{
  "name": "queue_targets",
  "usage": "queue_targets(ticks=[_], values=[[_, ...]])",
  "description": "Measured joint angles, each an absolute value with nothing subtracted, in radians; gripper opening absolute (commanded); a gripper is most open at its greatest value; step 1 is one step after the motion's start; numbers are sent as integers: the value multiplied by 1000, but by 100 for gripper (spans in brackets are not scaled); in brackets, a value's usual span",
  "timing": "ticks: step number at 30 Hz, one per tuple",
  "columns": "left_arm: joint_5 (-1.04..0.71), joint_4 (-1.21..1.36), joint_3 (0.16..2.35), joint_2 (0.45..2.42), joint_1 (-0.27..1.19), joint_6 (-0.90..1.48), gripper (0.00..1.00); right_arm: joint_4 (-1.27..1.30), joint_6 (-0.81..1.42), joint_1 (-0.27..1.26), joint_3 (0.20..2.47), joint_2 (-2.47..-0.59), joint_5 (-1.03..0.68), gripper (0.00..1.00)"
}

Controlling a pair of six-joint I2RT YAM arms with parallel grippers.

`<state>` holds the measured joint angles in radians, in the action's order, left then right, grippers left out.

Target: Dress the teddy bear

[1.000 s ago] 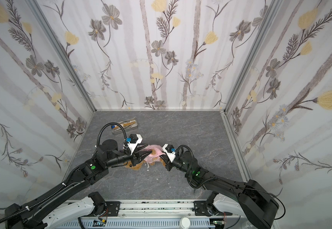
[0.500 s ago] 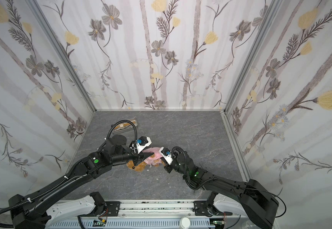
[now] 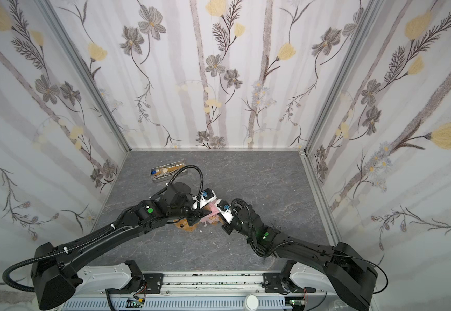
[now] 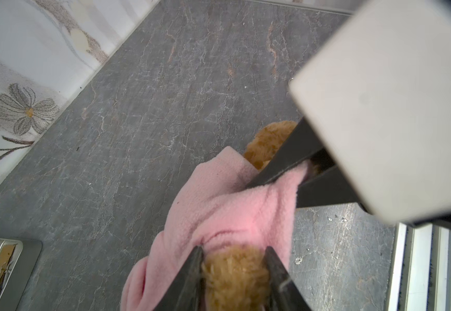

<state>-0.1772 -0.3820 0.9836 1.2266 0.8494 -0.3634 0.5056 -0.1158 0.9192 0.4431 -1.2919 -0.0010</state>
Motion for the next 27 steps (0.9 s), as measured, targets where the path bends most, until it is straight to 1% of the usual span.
queue_targets(ticks=[2,3,6,8,13,22,27], values=[[-173,-382,984,1242,850,-363,4,506,-110,920,432,-1282,-2,0],[-173,-382,984,1245,850,-362,0,508,-105,920,427,-1280,-2,0],[-183,-373,980,1232,847,-341,0,533,-89,920,405,-1271,-1,0],[-208,-341,957,1185,832,-306,0,567,-74,920,381,-1264,17,0],[-343,-166,871,1051,773,-151,0,703,-12,918,327,-1254,43,0],[-449,33,814,974,762,128,0,952,130,955,303,-1317,107,0],[-472,84,802,969,760,236,0,991,192,959,340,-1379,141,0]])
